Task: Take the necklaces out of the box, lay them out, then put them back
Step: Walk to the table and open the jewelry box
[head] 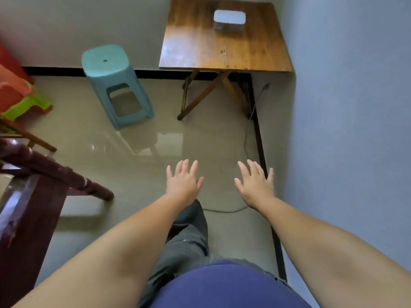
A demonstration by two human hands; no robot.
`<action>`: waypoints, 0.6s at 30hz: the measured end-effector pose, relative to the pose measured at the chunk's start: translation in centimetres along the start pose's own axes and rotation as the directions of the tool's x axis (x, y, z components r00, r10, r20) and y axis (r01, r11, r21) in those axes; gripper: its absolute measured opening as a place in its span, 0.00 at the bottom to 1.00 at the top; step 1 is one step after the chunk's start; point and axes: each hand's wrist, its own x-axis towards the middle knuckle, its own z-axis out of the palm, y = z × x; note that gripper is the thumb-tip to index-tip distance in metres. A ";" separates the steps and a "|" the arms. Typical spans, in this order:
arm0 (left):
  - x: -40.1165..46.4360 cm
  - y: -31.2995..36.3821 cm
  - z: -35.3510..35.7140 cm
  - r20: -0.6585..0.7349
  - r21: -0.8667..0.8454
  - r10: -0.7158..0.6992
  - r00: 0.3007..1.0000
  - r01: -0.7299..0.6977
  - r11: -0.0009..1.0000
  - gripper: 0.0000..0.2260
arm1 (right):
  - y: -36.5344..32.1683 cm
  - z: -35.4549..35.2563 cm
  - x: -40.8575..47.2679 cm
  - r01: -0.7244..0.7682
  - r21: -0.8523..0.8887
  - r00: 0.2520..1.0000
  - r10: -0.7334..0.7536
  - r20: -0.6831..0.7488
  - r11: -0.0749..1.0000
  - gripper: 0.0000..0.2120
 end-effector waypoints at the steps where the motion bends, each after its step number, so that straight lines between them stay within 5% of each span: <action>1: 3.0 -0.5 -1.0 -0.009 0.008 0.010 1.000 -0.010 1.000 0.25 | 0.0 -0.9 2.9 -0.017 -0.006 1.000 0.017 -0.004 1.000 0.26; 8: 20.8 -3.2 -10.1 0.004 0.087 0.090 0.996 -0.090 0.992 0.25 | -1.2 -7.8 18.9 -0.107 0.086 0.994 0.109 -0.030 0.991 0.26; 18: 43.4 2.1 -15.2 0.001 0.009 0.130 0.992 -0.130 0.992 0.26 | 3.6 -14.2 40.9 -0.085 0.078 0.995 0.089 -0.051 0.993 0.26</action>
